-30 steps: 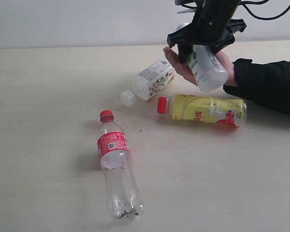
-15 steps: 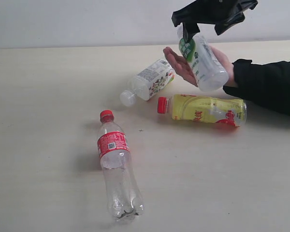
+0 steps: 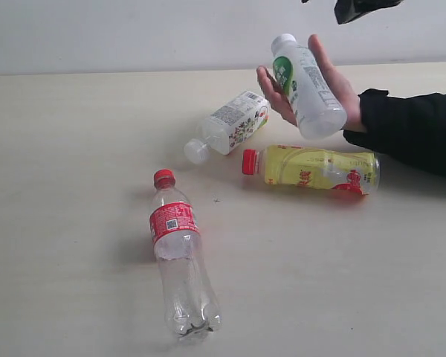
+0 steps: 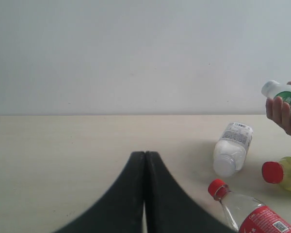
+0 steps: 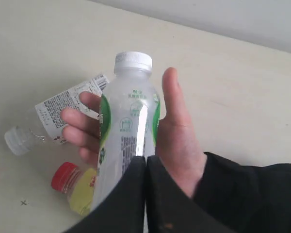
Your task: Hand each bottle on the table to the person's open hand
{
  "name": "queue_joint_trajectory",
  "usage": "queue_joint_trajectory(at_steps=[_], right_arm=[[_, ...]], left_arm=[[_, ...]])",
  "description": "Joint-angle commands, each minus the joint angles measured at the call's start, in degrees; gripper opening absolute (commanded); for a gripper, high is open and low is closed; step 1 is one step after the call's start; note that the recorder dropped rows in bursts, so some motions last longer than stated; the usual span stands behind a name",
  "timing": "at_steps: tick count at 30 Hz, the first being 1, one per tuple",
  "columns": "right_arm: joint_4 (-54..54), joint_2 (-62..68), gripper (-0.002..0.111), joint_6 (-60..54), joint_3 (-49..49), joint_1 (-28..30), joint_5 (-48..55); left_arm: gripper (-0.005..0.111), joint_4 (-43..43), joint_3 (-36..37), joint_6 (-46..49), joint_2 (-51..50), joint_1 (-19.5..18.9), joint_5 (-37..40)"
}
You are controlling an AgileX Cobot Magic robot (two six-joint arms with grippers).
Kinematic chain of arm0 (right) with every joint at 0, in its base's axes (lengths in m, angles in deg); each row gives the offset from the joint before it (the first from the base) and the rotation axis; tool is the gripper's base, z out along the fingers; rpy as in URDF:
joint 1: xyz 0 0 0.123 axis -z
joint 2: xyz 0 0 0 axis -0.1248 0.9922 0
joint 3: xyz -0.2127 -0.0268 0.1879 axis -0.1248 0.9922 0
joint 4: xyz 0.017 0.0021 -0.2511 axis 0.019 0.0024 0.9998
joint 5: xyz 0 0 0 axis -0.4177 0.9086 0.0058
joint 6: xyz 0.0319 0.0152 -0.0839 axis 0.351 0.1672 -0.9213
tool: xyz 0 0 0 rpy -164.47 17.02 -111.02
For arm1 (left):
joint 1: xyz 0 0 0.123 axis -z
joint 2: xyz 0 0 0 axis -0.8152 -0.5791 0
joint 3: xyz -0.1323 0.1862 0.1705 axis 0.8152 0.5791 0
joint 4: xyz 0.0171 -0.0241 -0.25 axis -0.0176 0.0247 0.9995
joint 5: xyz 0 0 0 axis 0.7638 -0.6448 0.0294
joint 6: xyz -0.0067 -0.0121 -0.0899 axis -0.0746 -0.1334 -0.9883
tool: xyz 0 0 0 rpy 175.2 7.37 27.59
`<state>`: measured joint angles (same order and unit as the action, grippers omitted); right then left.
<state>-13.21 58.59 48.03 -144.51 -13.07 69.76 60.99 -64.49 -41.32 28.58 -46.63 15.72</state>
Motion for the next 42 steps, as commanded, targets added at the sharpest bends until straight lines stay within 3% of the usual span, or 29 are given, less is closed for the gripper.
queue_joint_trajectory(at_steps=[1, 8, 14, 17, 20, 29, 42], right_arm=[[0.6, -9.2, 0.000, 0.4, 7.9, 0.2, -3.0], [-3.5, -26.4, 0.000, -3.0, 23.0, 0.2, -5.8], [-13.4, -47.5, 0.000, -7.1, 43.1, 0.2, -17.1], [-19.3, -54.8, 0.000, -12.6, 47.9, 0.2, -16.7], [-25.6, -63.4, 0.000, -19.6, 50.7, 0.2, -13.7], [-29.7, -83.0, 0.000, -20.9, 57.7, 0.2, -11.2], [-29.6, -85.6, 0.000, -21.1, 57.7, 0.2, -9.2]], left_arm=[[0.000, 0.0, 0.2, 0.1, 0.4, -0.1, -0.2], [0.000, 0.0, 0.2, 0.1, 0.4, -0.1, -0.2], [0.000, 0.0, 0.2, 0.1, 0.4, -0.1, -0.2], [0.000, 0.0, 0.2, 0.1, 0.4, -0.1, -0.2], [0.000, 0.0, 0.2, 0.1, 0.4, -0.1, -0.2], [0.000, 0.0, 0.2, 0.1, 0.4, -0.1, -0.2], [0.000, 0.0, 0.2, 0.1, 0.4, -0.1, -0.2]])
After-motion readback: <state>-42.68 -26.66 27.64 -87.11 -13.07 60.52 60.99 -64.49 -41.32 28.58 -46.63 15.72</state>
